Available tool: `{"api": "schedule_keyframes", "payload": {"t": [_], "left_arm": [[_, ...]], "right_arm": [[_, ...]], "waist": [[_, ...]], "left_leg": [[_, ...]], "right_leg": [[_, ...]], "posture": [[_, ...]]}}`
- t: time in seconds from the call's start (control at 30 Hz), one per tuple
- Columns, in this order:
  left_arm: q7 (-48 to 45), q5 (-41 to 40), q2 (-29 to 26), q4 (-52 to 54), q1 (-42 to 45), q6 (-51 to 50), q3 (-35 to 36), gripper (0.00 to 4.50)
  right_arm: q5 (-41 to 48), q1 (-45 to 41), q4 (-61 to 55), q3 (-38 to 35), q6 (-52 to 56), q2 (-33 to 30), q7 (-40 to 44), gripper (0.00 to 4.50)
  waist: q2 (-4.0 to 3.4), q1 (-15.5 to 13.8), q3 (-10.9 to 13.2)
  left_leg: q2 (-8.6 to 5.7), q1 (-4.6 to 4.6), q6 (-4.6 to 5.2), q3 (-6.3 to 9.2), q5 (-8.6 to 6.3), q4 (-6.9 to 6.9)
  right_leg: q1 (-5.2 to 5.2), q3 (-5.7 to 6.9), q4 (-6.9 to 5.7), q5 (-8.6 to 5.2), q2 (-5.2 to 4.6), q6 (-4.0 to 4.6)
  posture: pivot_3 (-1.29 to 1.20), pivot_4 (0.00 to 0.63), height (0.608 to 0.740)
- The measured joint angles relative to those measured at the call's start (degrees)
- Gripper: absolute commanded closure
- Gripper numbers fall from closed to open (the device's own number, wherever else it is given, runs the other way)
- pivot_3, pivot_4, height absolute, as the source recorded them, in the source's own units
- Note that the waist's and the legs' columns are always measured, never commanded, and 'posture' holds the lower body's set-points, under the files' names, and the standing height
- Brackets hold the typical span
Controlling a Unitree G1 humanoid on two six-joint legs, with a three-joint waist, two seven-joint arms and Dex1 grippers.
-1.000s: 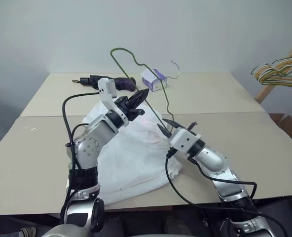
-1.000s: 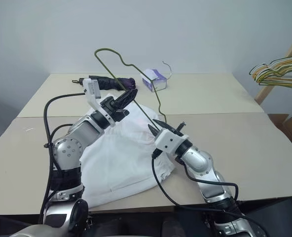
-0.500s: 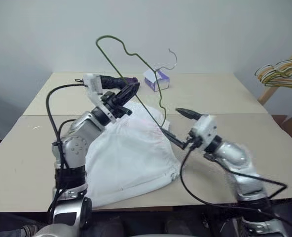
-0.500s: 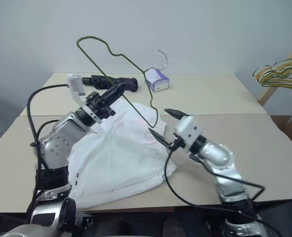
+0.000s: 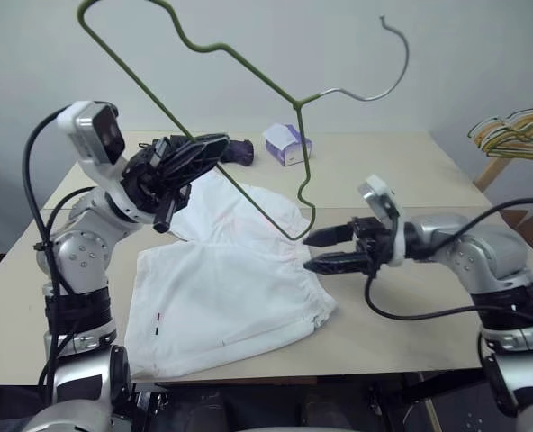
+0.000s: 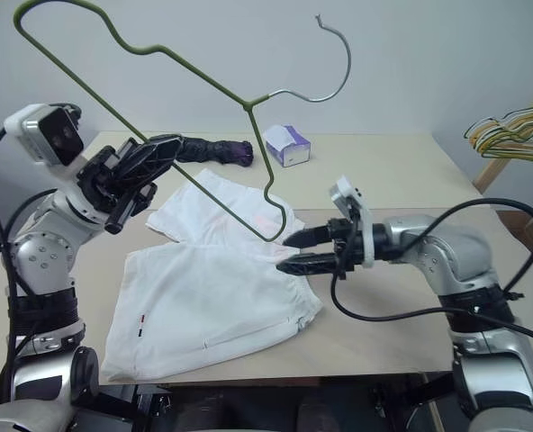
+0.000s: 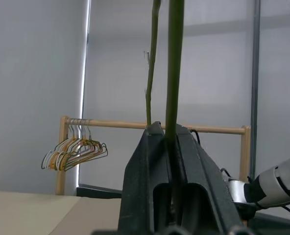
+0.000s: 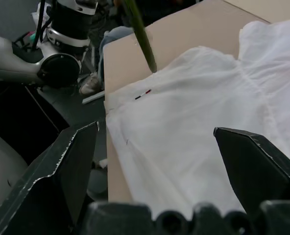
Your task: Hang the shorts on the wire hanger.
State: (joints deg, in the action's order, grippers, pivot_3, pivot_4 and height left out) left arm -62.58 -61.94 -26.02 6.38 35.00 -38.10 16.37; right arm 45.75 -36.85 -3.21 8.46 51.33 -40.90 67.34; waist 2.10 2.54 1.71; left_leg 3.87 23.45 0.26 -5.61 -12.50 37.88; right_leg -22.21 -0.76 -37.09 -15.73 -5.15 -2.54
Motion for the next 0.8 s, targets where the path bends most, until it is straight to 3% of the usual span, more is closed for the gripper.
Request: {"api": "schedule_keyframes", "payload": {"t": [0.1,0.33,0.43,0.8], "left_arm": [[1.1,1.2,1.6,-0.4,0.2,0.8,-1.1,4.5],[2.4,2.4,2.3,-0.4,0.2,2.1,-2.1,4.5],[2.5,3.1,2.4,-0.4,0.2,2.6,-2.3,4.5],[3.3,3.4,3.0,-0.8,0.2,2.9,-2.1,4.5]], "right_arm": [[0.0,-4.6,1.8,-0.3,2.2,3.3,-3.4,0.02],[0.1,-5.8,1.4,-1.1,3.9,3.2,-2.7,0.02],[-0.2,-5.8,1.3,-1.1,3.9,3.1,-1.9,0.63],[-2.9,-6.4,1.9,-0.6,3.8,3.8,-1.0,4.39]], "waist": [[0.0,-0.1,0.0],[0.0,-0.4,0.0],[0.0,-0.2,0.0],[0.0,-0.1,0.0]], "left_leg": [[0.0,0.04,0.0,0.0,0.0,0.01],[-0.01,0.08,0.01,0.01,0.0,0.01],[-0.01,0.08,0.01,0.01,0.01,0.01],[-0.01,0.08,0.01,0.01,0.01,0.01]], "right_leg": [[-0.01,0.01,0.0,0.02,0.0,-0.02],[-0.04,0.05,-0.01,0.02,-0.01,-0.03],[-0.04,0.05,-0.01,0.02,-0.01,-0.03],[-0.05,0.04,-0.01,0.02,-0.01,-0.03]], "posture": [[-0.01,0.0,0.74],[-0.01,0.0,0.74],[-0.01,0.0,0.74],[-0.02,0.0,0.74]]}}
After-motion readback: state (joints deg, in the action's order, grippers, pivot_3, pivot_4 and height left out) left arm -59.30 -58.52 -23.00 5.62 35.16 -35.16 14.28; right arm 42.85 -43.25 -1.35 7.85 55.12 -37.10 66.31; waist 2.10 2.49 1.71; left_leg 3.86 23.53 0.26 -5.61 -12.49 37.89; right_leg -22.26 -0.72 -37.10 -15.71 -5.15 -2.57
